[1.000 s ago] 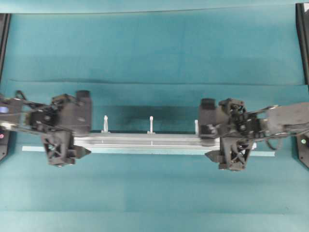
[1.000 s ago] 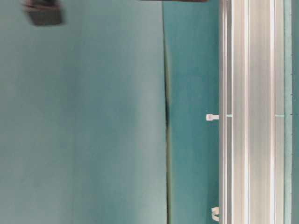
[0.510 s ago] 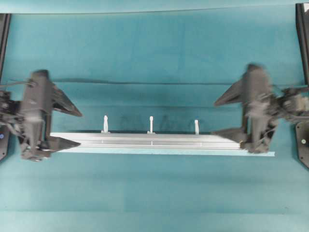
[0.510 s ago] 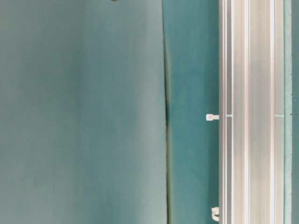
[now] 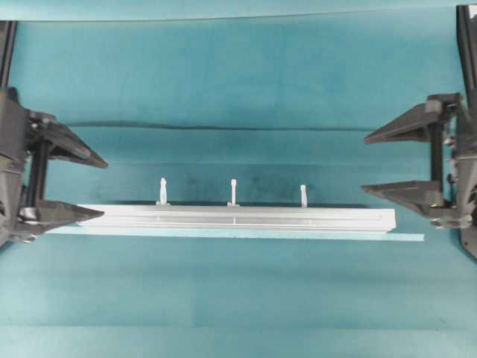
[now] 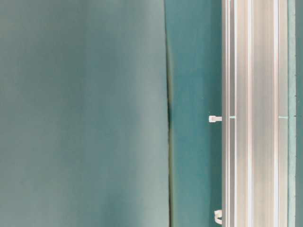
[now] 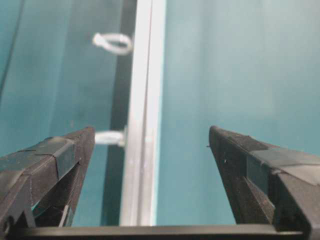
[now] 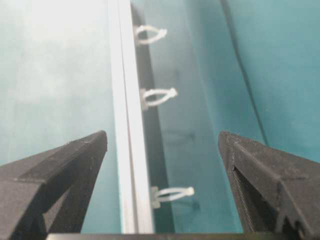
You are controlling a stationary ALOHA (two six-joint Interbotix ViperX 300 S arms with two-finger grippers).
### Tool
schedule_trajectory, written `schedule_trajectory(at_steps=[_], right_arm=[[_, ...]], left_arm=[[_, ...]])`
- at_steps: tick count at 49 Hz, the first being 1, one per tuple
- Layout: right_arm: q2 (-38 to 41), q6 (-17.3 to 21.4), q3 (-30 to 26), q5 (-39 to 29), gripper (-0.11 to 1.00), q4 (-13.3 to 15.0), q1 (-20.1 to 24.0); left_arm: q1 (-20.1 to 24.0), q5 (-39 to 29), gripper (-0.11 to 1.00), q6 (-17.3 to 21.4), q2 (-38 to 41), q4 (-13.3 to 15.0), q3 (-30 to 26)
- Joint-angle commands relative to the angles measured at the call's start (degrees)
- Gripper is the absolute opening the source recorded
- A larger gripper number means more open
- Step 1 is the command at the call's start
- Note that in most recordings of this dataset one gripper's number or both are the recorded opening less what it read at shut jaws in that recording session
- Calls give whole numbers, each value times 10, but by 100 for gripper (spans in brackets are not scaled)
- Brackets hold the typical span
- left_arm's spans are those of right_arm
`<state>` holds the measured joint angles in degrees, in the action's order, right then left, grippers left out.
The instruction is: Lift the large metal rail with both hands.
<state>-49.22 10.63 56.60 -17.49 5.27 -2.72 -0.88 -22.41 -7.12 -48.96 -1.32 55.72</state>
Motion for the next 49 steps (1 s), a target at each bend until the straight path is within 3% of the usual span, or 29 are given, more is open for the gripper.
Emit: schedule_trajectory(at_steps=[1, 20, 49], right_arm=[[-11, 5, -4, 2, 94, 0, -1], [-78, 5, -4, -1, 94, -1, -1], [-137, 28, 3, -28, 94, -2, -1]], left_arm=[[3, 9, 98, -1, -14, 1, -9], [7, 29, 96, -2, -98, 1, -10], [11, 29, 96, -2, -133, 1, -15]])
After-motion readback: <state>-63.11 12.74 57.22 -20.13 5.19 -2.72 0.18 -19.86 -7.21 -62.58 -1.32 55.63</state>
